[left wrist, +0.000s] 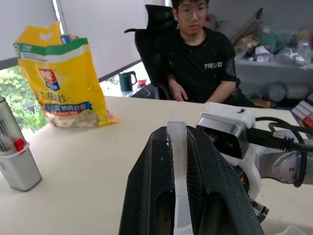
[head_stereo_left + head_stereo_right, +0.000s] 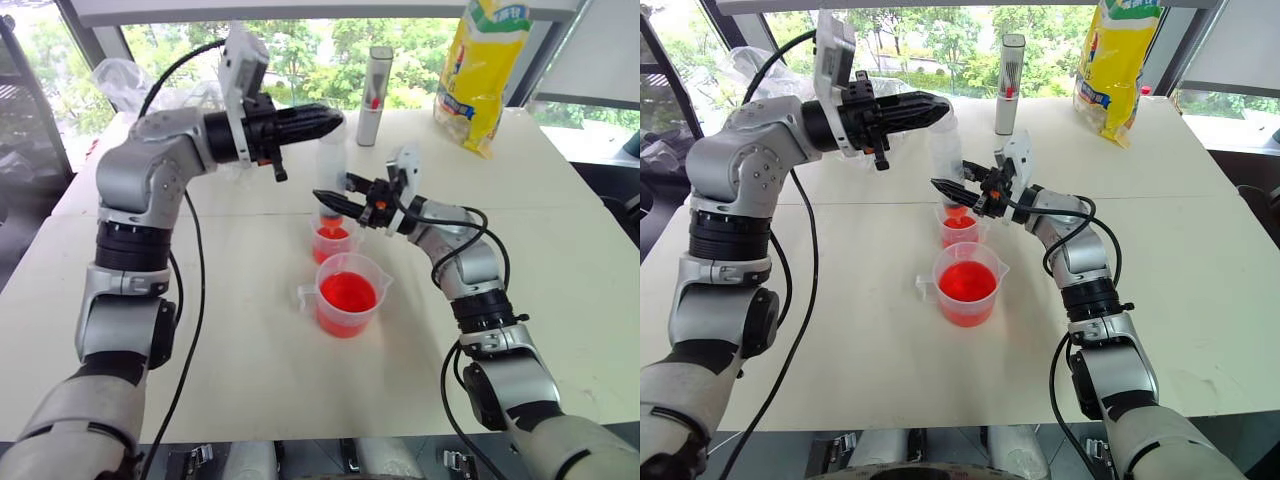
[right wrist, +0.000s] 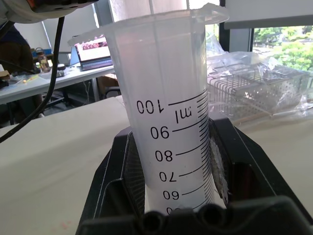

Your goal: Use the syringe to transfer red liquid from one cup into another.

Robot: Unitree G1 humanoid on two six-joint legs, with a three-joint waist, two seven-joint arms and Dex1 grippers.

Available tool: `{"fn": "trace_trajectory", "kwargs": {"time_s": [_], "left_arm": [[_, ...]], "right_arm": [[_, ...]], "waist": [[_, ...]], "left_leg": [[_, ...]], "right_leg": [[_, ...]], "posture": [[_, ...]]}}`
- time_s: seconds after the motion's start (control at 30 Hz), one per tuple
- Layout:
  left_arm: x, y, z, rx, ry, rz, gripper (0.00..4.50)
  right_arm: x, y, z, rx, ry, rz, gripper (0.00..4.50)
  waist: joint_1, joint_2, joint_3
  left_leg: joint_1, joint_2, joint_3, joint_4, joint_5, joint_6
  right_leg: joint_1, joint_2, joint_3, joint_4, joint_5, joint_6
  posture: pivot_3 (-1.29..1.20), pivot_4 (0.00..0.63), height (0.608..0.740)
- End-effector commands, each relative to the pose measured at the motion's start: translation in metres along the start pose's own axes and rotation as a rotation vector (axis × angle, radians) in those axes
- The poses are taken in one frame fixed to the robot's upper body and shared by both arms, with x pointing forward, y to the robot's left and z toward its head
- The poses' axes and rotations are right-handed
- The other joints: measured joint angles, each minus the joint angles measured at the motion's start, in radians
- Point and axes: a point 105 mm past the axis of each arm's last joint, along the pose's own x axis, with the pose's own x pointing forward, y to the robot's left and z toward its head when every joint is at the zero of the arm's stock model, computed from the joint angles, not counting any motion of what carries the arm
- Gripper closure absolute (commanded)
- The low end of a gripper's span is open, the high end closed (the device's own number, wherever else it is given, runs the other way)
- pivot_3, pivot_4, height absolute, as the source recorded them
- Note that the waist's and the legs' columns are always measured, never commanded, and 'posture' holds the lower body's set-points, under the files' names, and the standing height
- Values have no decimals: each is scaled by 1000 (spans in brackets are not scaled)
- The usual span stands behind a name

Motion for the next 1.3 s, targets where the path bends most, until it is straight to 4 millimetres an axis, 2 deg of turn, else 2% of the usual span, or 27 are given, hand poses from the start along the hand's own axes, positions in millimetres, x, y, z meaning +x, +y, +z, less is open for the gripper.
{"fn": "trace_trajectory", "kwargs": {"time_s": [0.03,0.2,0.8,1.1,1.3], "left_arm": [[6,-8,-11,0,39,-40,4476],[5,-9,-22,-8,59,-37,4476],[7,-10,-37,-40,81,-34,4476],[7,-11,-39,-43,87,-33,4476],[5,-9,-32,-26,75,-23,4476]], "right_arm": [[0,-2,38,-91,-101,2,3082],[-3,-2,44,-102,-107,9,3082],[-4,-1,61,-104,-135,19,3082],[-3,-2,63,-94,-139,18,3082],[-2,-1,57,-86,-121,24,3082]], "waist": [[0,0,0],[-1,0,0],[0,0,0],[0,0,0],[0,0,0]], "left_leg": [[0,0,0,0,0,0],[0,0,0,0,0,0],[0,0,0,0,0,0],[0,0,0,0,0,0],[0,0,0,0,0,0]], "right_leg": [[0,0,0,0,0,0],[0,0,0,0,0,0],[0,0,0,0,0,0],[0,0,0,0,0,0],[0,0,0,0,0,0]], "posture": [[0,150,740],[0,150,740],[0,150,740],[0,150,740],[0,150,740]]}}
